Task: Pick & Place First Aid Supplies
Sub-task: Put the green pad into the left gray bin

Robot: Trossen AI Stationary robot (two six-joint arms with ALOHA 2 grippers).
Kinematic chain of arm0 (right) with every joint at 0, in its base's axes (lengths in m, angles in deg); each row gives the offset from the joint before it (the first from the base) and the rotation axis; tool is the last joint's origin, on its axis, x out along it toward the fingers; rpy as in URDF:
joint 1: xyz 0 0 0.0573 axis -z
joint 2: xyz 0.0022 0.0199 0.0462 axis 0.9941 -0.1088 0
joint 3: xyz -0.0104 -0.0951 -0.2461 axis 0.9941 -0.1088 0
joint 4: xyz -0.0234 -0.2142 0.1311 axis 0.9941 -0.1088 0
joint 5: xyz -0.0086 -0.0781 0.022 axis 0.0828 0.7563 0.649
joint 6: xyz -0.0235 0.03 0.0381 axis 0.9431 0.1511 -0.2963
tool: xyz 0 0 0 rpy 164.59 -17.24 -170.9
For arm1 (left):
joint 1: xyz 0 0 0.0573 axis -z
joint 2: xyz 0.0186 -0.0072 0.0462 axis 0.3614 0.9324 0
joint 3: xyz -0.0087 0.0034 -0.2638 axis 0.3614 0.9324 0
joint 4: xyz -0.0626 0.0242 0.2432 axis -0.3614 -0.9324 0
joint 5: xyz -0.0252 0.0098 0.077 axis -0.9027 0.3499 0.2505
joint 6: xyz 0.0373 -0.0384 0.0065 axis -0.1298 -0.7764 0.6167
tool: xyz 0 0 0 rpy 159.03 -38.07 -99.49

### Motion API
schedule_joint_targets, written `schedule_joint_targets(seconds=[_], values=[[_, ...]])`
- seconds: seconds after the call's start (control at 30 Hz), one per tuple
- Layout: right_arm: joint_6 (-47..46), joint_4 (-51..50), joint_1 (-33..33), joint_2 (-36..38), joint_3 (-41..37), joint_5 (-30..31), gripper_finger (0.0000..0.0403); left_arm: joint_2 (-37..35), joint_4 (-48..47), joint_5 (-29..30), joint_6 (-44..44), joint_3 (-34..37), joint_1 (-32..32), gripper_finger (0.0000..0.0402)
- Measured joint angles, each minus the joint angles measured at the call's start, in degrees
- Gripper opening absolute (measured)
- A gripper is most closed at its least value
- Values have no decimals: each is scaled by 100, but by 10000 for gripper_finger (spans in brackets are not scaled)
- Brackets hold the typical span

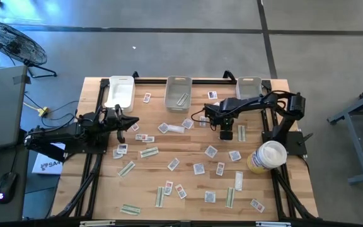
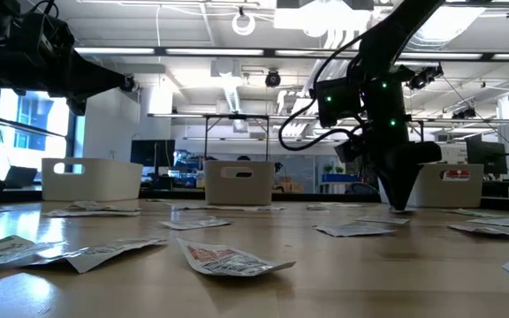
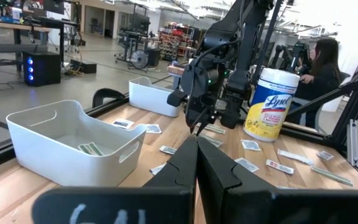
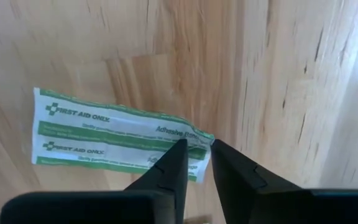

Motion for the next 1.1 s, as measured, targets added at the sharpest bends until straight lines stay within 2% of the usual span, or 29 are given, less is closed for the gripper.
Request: schedule_joint_targets(seconds=[0.33, 0.63, 0.83, 1.1], values=[[-30, 96, 1, 0, 0, -93, 6, 1, 0, 0, 0, 0, 1, 1], [-937, 181, -29, -9, 256, -76, 1, 0, 0, -1, 0, 1, -1, 1], [-1722, -24, -46, -9, 1079, 165, 0, -1, 0, 0, 0, -1, 1, 1], [-2045, 314, -45, -125, 2667, 707, 0, 1, 0, 0, 0, -1, 1, 1]])
